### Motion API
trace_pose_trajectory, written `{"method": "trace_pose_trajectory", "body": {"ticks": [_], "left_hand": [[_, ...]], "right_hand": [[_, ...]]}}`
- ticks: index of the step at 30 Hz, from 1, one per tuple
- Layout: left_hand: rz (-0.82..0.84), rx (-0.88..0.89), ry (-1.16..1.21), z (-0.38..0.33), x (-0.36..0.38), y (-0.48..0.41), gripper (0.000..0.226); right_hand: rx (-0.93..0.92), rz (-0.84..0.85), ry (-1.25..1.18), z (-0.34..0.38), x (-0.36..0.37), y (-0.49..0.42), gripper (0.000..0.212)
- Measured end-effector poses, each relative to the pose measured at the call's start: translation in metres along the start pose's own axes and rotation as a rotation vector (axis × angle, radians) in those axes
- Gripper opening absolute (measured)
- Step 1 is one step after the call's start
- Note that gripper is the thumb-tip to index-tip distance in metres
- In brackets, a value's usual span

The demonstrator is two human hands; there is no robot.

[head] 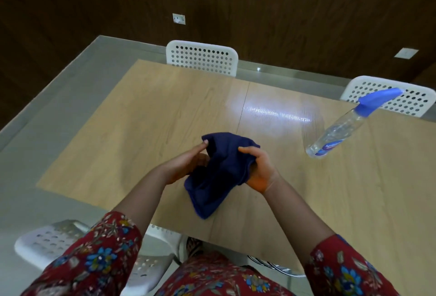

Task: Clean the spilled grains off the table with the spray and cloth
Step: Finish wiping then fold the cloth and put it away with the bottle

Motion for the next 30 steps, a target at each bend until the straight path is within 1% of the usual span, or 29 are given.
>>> {"method": "trace_pose_trajectory", "body": {"ticks": [1,2,3,4,5,7,9,10,12,13,15,17,18,19,21,23,24,25,26,27,28,30], "left_hand": [[0.032,0.054,0.098,-0.003,0.0,-0.001,0.051],[0.022,0.125,0.192,-0.007,-0.002,-0.001,0.04],[-0.024,0.212,0.282,-0.009,-0.006,-0.001,0.028],[-0.085,0.291,0.367,-0.012,-0.011,-0.001,0.022],[-0.143,0.34,0.447,-0.014,-0.016,0.001,0.017],[-0.252,0.35,0.502,-0.015,-0.024,0.004,0.014],[-0.326,0.274,0.414,-0.013,-0.03,0.01,0.022],[-0.329,0.23,0.372,-0.011,-0.031,0.013,0.028],[-0.315,0.204,0.317,-0.013,-0.031,0.019,0.032],[-0.335,0.218,0.292,-0.015,-0.032,0.022,0.029],[-0.428,0.279,0.263,-0.02,-0.036,0.026,0.015],[-0.546,0.361,0.233,-0.023,-0.04,0.03,0.008],[-0.609,0.409,0.2,-0.025,-0.042,0.032,0.008],[-0.67,0.453,0.156,-0.026,-0.043,0.034,0.009],[-0.754,0.514,0.101,-0.029,-0.044,0.039,0.011],[-0.782,0.554,0.127,-0.033,-0.046,0.044,0.017],[-0.782,0.571,0.139,-0.037,-0.047,0.047,0.021],[-0.776,0.583,0.137,-0.039,-0.048,0.049,0.027],[-0.767,0.588,0.116,-0.044,-0.05,0.05,0.034],[-0.764,0.575,0.075,-0.046,-0.051,0.05,0.04],[-0.773,0.556,0.007,-0.049,-0.052,0.048,0.041],[-0.819,0.522,-0.171,-0.06,-0.053,0.043,0.029]], "right_hand": [[-0.016,0.052,-0.026,0.008,0.001,0.001,0.067],[-0.026,0.09,-0.037,0.013,0.001,0.0,0.067],[-0.012,0.108,-0.041,0.014,0.0,0.0,0.064],[0.018,0.078,-0.022,0.012,-0.003,0.002,0.06],[0.059,0.01,0.016,0.006,-0.007,0.004,0.055],[0.134,-0.142,0.112,-0.013,-0.021,0.007,0.049],[0.119,-0.215,0.156,-0.018,-0.022,0.008,0.049],[0.08,-0.223,0.149,-0.014,-0.02,0.008,0.046],[-0.023,-0.161,0.147,0.004,-0.008,0.008,0.036],[-0.07,-0.123,0.157,0.012,-0.002,0.008,0.036],[-0.117,-0.124,0.267,0.017,0.001,0.009,0.05],[-0.123,-0.219,0.387,0.016,-0.002,0.01,0.062],[-0.15,-0.259,0.427,0.016,-0.002,0.01,0.063],[-0.206,-0.281,0.477,0.019,0.0,0.01,0.058],[-0.361,-0.264,0.64,0.032,0.009,0.012,0.041],[-0.459,-0.212,0.825,0.047,0.02,0.015,0.031],[-0.466,-0.173,0.913,0.053,0.025,0.015,0.032],[-0.471,-0.138,1.017,0.057,0.028,0.015,0.039],[-0.489,-0.122,1.152,0.063,0.032,0.015,0.045],[-0.519,-0.122,1.283,0.067,0.034,0.014,0.047],[-0.561,-0.142,1.386,0.072,0.035,0.011,0.045],[-0.62,-0.201,1.538,0.081,0.032,-0.002,0.037]]}}
Point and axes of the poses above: each hand's wrist, its own y-axis away from the middle knuckle, its own x-axis out of the palm, z = x × y, the point moved 4 cm from there along -y, towards the middle knuckle, and after that the axes turned 8 degrees about -x, right-handed, at the moved point
